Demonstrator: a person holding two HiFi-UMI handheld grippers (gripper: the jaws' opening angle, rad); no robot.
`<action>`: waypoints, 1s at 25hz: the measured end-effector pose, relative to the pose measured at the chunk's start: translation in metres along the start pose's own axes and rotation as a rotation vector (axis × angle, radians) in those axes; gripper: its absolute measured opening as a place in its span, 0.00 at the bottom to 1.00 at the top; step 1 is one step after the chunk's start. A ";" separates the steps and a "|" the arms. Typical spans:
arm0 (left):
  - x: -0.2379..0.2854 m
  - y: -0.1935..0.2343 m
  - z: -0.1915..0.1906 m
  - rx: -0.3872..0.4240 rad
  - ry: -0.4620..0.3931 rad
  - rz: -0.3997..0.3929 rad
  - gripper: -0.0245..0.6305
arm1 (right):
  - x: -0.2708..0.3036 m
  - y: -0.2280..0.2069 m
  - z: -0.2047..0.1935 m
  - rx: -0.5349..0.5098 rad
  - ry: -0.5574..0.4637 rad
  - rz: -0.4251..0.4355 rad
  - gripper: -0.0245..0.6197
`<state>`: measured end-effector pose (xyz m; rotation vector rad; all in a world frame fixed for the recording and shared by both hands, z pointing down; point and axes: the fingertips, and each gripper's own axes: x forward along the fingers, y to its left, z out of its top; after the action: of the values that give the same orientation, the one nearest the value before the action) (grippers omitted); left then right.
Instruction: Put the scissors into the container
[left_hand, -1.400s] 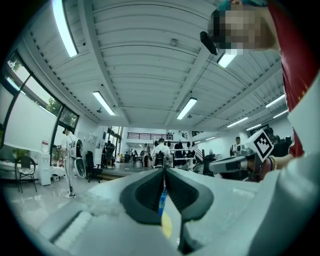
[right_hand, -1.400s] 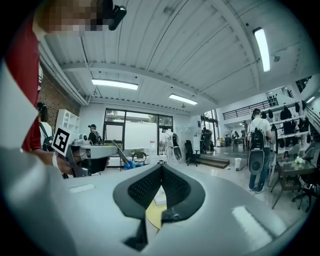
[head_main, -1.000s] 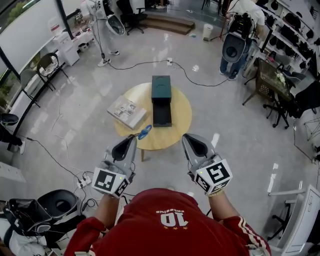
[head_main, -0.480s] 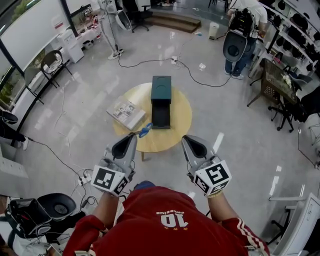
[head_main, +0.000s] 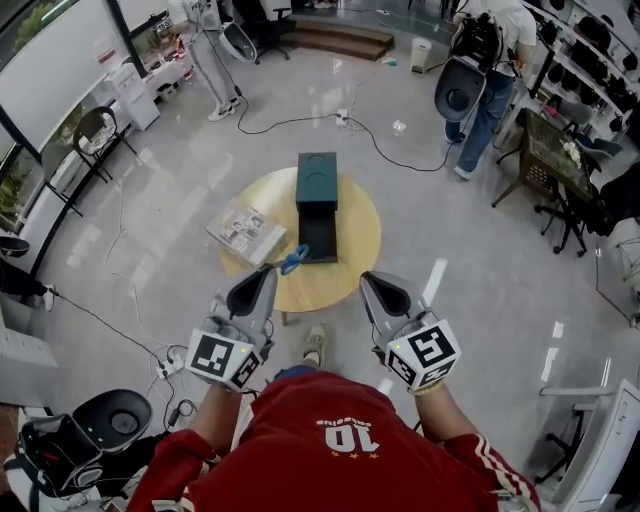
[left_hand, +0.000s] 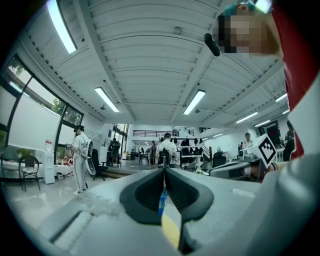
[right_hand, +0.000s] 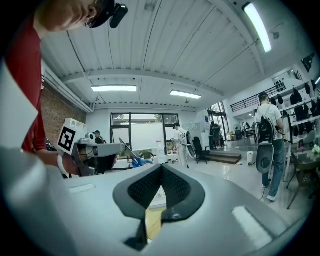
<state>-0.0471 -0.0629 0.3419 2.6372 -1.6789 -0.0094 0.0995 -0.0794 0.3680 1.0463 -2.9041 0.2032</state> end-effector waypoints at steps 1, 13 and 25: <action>0.004 0.002 -0.001 -0.004 -0.003 -0.003 0.06 | 0.002 -0.002 0.000 -0.004 0.004 -0.002 0.02; 0.065 0.057 -0.006 -0.040 -0.030 -0.043 0.06 | 0.068 -0.040 0.014 -0.040 0.031 -0.010 0.02; 0.130 0.108 -0.008 -0.051 -0.022 -0.084 0.06 | 0.126 -0.082 0.030 -0.048 0.043 -0.046 0.02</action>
<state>-0.0902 -0.2259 0.3524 2.6775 -1.5514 -0.0813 0.0549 -0.2252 0.3582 1.0856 -2.8291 0.1519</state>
